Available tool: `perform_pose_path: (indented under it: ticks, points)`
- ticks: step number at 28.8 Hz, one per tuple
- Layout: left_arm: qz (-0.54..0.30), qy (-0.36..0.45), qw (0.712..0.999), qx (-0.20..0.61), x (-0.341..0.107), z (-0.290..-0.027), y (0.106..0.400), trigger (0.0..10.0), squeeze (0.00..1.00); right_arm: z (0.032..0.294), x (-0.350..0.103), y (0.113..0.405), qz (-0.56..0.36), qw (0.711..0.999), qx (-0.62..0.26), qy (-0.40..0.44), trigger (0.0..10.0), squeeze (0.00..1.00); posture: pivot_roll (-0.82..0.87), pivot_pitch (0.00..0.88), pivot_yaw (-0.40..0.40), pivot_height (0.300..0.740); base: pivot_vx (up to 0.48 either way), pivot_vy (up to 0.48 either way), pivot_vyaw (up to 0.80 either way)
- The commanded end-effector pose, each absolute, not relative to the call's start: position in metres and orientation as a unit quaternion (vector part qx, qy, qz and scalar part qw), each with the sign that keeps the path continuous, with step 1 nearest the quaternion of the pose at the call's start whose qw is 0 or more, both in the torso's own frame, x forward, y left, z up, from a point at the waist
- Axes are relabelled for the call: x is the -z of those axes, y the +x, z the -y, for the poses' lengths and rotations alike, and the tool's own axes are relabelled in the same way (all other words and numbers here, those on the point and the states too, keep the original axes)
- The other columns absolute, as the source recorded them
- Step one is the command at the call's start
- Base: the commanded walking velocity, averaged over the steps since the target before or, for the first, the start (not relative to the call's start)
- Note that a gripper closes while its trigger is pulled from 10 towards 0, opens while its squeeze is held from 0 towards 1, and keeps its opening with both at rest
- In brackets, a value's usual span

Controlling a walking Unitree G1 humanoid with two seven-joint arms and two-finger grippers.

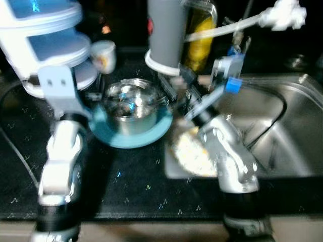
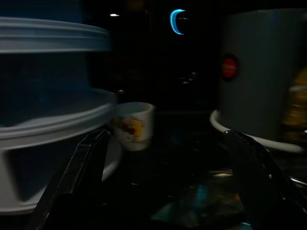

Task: Kitchen organization

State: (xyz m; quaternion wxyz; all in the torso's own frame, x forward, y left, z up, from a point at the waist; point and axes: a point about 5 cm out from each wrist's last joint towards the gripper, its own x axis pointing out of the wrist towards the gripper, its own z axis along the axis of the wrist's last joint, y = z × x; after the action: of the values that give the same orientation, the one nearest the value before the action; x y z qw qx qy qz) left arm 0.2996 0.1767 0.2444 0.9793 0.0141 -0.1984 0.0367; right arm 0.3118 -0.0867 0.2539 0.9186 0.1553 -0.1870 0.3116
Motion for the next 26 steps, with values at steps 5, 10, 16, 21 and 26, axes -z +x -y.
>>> perform_pose_path:
  ticks: [5,10,16,21,26]
  points:
    - [0.175,0.025,0.983,-0.054,-0.236,-0.183,0.301,10.0,0.00,0.089,-0.256,0.312,0.186,0.922,-0.309,0.143,10.0,0.00,0.06,0.000,-0.003,0.740,0.000,0.000,0.00]
    - [0.165,0.027,0.984,-0.056,-0.234,-0.185,0.303,10.0,0.00,0.090,-0.257,0.314,0.185,0.925,-0.307,0.128,10.0,0.00,0.06,0.000,-0.005,0.740,0.000,0.000,0.00]
    - [0.114,0.046,0.990,-0.065,-0.222,-0.198,0.318,10.0,0.00,0.092,-0.251,0.319,0.173,0.943,-0.276,0.060,10.0,0.00,0.05,0.000,-0.008,0.740,0.000,0.000,0.00]
    - [0.069,-0.024,0.995,-0.065,-0.218,-0.214,0.335,10.0,0.00,0.091,-0.250,0.319,0.170,0.946,-0.272,0.046,10.0,0.00,0.03,0.000,-0.003,0.740,0.000,0.000,0.00]
    - [0.061,-0.089,0.993,-0.042,-0.226,-0.216,0.346,10.0,0.00,0.093,-0.250,0.317,0.171,0.947,-0.267,0.040,10.0,0.00,0.02,0.000,0.000,0.740,0.000,0.000,0.00]
